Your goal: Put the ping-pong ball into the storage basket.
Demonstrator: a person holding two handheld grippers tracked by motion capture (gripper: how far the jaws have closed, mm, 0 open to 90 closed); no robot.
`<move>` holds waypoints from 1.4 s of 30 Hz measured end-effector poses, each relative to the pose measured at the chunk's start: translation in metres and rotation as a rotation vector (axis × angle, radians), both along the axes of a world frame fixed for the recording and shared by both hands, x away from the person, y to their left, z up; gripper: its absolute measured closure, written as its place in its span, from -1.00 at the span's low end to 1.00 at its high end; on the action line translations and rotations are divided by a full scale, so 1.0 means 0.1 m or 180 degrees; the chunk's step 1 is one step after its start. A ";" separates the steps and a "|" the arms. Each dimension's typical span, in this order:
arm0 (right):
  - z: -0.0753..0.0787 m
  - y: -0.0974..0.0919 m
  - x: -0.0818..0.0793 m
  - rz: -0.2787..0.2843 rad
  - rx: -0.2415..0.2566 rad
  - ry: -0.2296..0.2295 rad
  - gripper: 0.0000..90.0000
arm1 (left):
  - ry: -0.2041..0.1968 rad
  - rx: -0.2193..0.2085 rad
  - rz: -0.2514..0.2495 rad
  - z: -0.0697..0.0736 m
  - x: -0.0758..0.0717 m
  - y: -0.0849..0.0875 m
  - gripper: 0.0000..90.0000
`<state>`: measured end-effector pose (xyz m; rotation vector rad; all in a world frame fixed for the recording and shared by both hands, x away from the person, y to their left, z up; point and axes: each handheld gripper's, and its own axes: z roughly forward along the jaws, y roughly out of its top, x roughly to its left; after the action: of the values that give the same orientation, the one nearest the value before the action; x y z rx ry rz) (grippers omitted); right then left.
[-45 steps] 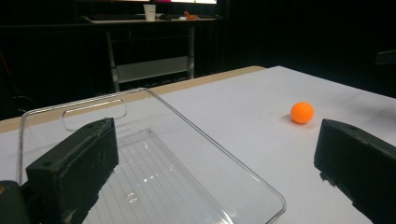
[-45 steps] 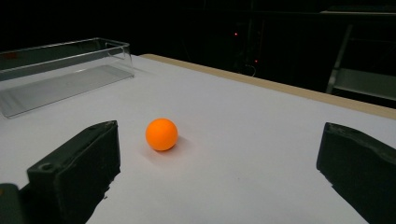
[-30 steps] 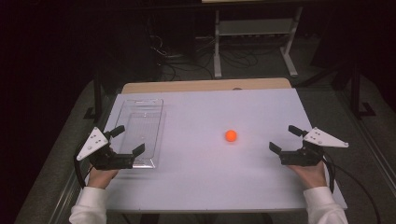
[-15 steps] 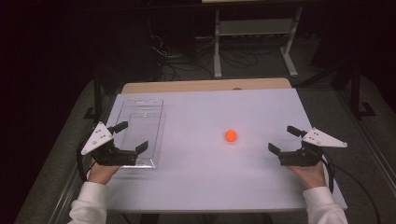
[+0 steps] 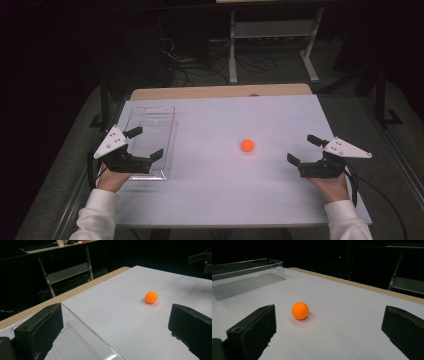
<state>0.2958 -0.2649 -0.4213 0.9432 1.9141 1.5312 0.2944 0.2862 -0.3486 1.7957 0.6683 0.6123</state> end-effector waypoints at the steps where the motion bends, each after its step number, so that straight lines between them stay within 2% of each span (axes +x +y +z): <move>1: 0.00 0.00 0.00 0.0000 -0.0001 -0.0006 -1.00 | 0.0001 0.0007 -0.0009 0.00 0.01 -0.01 -1.00; 30: 0.01 0.00 -0.01 0.0012 0.0015 -0.0015 -1.00 | -0.0052 0.0196 -0.0238 0.24 0.19 -0.33 -1.00; 42: 0.01 0.00 -0.02 0.0014 0.0007 -0.0012 -1.00 | -0.0046 0.0268 -0.0358 0.37 0.32 -0.50 -1.00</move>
<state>0.2942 -0.2648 -0.4207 0.9371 1.9133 1.5367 0.3268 0.2359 -0.3120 1.8914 0.5345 0.5842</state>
